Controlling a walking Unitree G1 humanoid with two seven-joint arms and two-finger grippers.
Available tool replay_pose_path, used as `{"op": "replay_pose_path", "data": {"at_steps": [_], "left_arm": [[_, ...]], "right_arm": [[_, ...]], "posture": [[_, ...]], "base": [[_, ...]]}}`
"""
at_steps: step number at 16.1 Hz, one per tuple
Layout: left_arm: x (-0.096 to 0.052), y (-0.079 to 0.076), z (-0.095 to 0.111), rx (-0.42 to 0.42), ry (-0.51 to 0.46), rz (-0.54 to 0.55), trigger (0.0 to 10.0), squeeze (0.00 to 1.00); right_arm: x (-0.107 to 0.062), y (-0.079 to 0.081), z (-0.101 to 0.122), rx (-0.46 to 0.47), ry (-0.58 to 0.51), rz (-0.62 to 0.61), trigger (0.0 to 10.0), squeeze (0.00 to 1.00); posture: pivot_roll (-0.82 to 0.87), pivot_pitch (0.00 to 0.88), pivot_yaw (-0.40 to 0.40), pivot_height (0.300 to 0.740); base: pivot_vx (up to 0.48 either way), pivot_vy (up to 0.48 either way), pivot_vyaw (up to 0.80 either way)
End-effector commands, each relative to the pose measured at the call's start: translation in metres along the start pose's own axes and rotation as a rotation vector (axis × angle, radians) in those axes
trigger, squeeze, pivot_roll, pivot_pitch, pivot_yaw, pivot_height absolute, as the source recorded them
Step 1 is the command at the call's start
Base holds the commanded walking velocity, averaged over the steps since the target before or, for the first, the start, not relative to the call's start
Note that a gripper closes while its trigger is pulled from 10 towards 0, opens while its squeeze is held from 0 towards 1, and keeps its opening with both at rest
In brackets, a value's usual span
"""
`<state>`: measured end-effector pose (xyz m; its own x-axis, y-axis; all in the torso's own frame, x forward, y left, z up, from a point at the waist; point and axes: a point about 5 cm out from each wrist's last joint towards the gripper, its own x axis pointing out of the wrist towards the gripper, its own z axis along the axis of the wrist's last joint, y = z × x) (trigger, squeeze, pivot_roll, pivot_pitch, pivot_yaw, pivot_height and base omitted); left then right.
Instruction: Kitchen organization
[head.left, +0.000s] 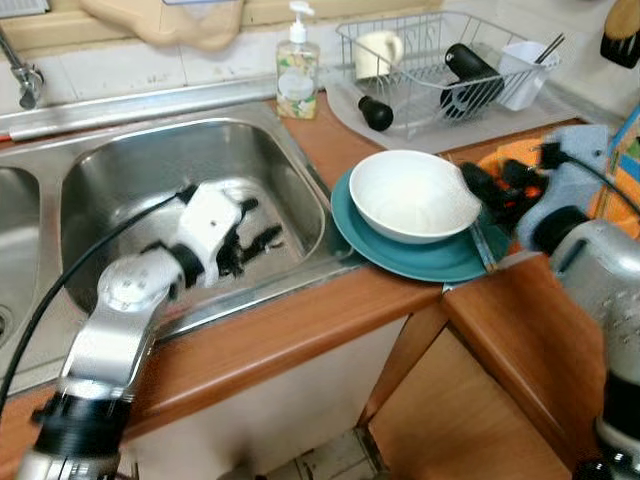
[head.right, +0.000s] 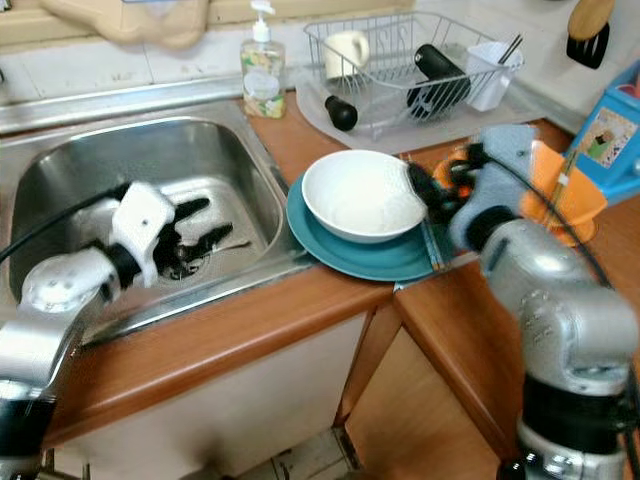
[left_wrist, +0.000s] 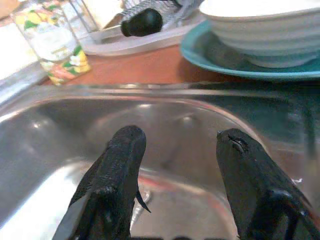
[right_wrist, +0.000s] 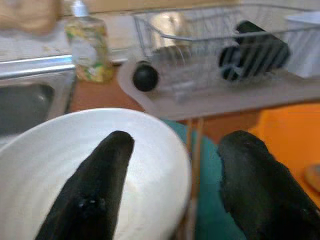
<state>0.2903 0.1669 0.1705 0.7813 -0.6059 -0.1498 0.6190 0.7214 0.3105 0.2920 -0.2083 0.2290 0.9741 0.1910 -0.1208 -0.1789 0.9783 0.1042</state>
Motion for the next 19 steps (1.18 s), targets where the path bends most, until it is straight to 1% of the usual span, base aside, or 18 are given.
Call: {"op": "replay_pose_path", "data": {"at_steps": [1, 2, 3, 4, 5, 6, 8, 9, 11, 12, 13, 14, 19], "left_arm": [[-0.005, -0.001, 0.007, -0.008, -0.025, -0.033, 10.0, 0.21], [-0.007, -0.004, 0.009, -0.024, -0.036, -0.058, 10.0, 1.0], [-0.007, -0.006, 0.01, -0.021, -0.04, -0.077, 10.0, 1.0], [-0.007, -0.007, 0.011, -0.019, -0.038, -0.089, 10.0, 0.84], [-0.006, -0.009, 0.011, -0.023, -0.038, -0.104, 10.0, 0.44], [-0.006, -0.011, 0.012, -0.025, -0.042, -0.117, 10.0, 0.0], [-0.004, -0.016, 0.014, -0.031, -0.046, -0.131, 10.0, 0.0], [-0.004, -0.017, 0.013, -0.034, -0.04, -0.136, 10.0, 0.0], [-0.004, -0.018, 0.012, -0.037, -0.034, -0.139, 10.0, 0.0], [-0.005, -0.019, 0.012, -0.038, -0.031, -0.141, 10.0, 0.0], [-0.004, -0.019, 0.012, -0.036, -0.027, -0.142, 10.0, 0.0], [-0.004, -0.018, 0.012, -0.034, -0.02, -0.141, 10.0, 0.0], [-0.004, -0.019, 0.009, -0.025, 0.007, -0.146, 10.0, 0.0]], "right_arm": [[-0.001, -0.008, 0.002, 0.032, 0.037, -0.031, 10.0, 0.81], [-0.001, -0.012, 0.0, 0.055, 0.08, -0.052, 10.0, 0.0], [-0.001, -0.014, -0.001, 0.112, 0.116, -0.037, 10.0, 0.0], [0.0, -0.014, -0.001, 0.157, 0.141, -0.015, 10.0, 0.0], [0.001, -0.013, -0.003, 0.18, 0.165, 0.005, 10.0, 0.0], [0.002, -0.012, -0.004, 0.196, 0.186, 0.012, 10.0, 0.0], [0.009, -0.006, -0.013, 0.238, 0.218, 0.013, 10.0, 0.0], [0.01, -0.003, -0.014, 0.26, 0.224, 0.022, 6.9, 0.0], [0.013, 0.001, -0.015, 0.293, 0.238, 0.035, 2.4, 0.0], [0.013, 0.002, -0.015, 0.311, 0.248, 0.039, 1.0, 0.0], [0.014, 0.003, -0.016, 0.321, 0.25, 0.043, 0.0, 0.0], [0.016, 0.004, -0.016, 0.351, 0.253, 0.049, 0.0, 0.0], [0.017, 0.005, -0.018, 0.387, 0.262, 0.042, 0.0, 0.0]], "posture": [[-0.18, 0.0, -0.033, 0.74], [-0.18, 0.0, -0.032, 0.74], [-0.18, 0.0, -0.032, 0.74], [-0.19, 0.0, -0.031, 0.74], [-0.19, 0.0, -0.031, 0.74], [-0.19, 0.0, -0.032, 0.74], [-0.18, 0.0, -0.034, 0.74], [-0.18, 0.0, -0.034, 0.74], [-0.18, 0.0, -0.035, 0.74], [-0.18, 0.0, -0.035, 0.74], [-0.18, 0.0, -0.037, 0.74], [-0.18, 0.0, -0.037, 0.74], [-0.19, 0.0, -0.029, 0.74]], "base": [[0.0, 0.0, 0.0], [0.0, 0.0, 0.0], [0.0, 0.0, 0.0], [0.0, 0.0, 0.0], [0.0, 0.0, 0.0], [0.0, 0.0, 0.0], [0.0, 0.0, 0.0], [0.0, 0.0, 0.0], [0.0, 0.0, 0.0], [0.0, 0.0, 0.0], [0.0, 0.0, 0.0], [0.0, 0.0, 0.0], [0.0, 0.0, 0.0]]}}
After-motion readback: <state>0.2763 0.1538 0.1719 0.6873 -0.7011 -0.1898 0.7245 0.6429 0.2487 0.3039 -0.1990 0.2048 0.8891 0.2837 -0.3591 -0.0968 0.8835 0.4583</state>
